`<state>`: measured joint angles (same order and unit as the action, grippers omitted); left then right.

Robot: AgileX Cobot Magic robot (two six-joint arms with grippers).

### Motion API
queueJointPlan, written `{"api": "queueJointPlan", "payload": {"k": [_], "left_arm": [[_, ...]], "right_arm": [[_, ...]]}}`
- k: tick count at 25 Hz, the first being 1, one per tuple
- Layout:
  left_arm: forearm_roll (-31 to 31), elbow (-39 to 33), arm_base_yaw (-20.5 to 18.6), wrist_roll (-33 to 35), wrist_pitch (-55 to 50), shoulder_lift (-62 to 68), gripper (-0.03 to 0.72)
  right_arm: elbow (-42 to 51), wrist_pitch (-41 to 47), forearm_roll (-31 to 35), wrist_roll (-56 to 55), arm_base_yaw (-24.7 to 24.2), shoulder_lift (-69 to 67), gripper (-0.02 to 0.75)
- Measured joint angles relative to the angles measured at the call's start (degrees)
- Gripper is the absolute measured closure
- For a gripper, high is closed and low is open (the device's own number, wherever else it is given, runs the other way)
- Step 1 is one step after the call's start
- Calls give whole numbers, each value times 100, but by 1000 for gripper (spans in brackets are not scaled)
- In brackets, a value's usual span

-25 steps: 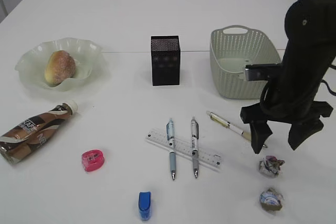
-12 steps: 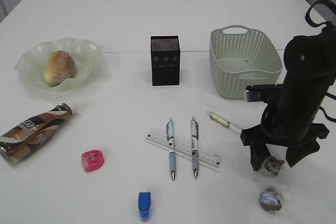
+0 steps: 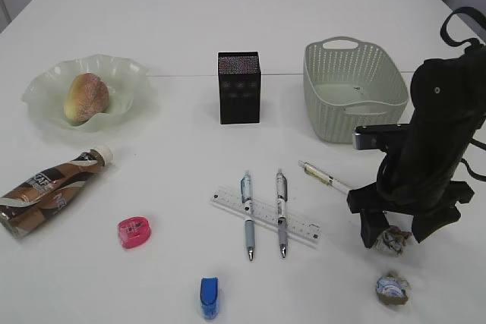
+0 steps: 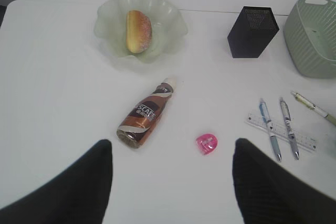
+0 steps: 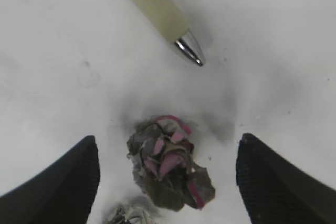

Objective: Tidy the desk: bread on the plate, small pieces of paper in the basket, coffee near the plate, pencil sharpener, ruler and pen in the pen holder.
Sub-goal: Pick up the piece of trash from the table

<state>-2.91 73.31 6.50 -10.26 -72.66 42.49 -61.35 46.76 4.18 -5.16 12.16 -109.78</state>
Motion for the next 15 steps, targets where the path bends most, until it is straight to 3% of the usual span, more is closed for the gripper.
{"api": "queueJointPlan", "payload": {"k": [15], "left_arm": [[-65, 0, 0, -13, 0, 0, 181]], "right_arm": [[0, 0, 0, 0, 0, -154, 150]]}}
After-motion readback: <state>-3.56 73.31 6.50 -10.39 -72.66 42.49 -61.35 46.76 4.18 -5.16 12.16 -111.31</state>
